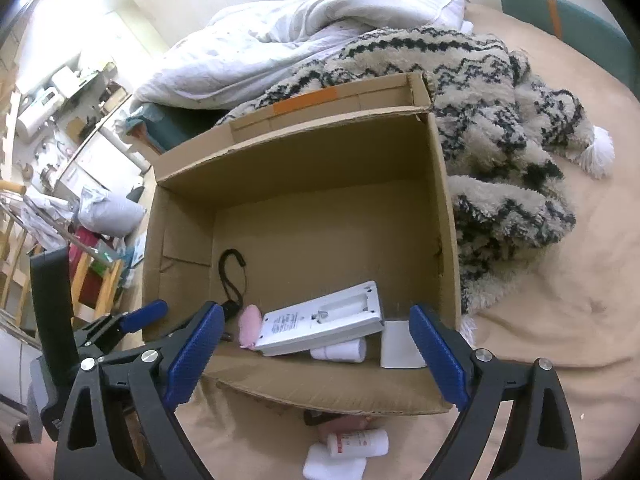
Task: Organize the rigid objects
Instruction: 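Carry flashlight and charger over the box and open both tools to release them, then grasp the pink translucent comb with left tool while right tool grasps white pill bottle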
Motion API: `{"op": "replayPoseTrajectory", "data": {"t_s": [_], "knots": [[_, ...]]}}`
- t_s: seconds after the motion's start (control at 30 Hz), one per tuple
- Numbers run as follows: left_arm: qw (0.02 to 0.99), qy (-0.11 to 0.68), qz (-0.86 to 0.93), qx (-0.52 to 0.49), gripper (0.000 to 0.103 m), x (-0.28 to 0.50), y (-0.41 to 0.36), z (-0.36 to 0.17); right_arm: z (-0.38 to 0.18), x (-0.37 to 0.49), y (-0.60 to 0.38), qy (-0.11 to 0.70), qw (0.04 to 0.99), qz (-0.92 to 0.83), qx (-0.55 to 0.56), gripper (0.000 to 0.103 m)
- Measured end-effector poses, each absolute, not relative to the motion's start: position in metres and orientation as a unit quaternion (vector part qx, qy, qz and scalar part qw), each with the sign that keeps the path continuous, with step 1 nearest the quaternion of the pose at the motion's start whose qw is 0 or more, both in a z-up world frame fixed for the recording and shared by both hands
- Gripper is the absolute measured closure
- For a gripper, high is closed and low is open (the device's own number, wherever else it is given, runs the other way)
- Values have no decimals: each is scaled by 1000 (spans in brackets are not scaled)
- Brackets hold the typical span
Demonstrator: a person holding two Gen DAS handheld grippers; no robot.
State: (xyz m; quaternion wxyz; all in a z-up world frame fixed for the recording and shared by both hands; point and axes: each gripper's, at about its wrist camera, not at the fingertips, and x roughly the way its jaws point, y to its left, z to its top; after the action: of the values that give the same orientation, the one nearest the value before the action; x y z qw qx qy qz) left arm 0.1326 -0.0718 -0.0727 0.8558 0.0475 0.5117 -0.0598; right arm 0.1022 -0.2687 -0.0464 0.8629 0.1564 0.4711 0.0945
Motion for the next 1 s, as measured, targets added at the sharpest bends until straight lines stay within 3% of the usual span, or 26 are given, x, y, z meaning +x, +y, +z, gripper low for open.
{"op": "replayPoseTrajectory", "data": {"t_s": [0.5, 1.0], "knots": [[873, 482, -38, 65, 39, 107, -64, -55, -42, 89, -277, 465, 866, 78, 163, 4], [861, 508, -17, 28, 39, 79, -42, -58, -38, 52, -281, 472, 864, 69, 165, 4]]}}
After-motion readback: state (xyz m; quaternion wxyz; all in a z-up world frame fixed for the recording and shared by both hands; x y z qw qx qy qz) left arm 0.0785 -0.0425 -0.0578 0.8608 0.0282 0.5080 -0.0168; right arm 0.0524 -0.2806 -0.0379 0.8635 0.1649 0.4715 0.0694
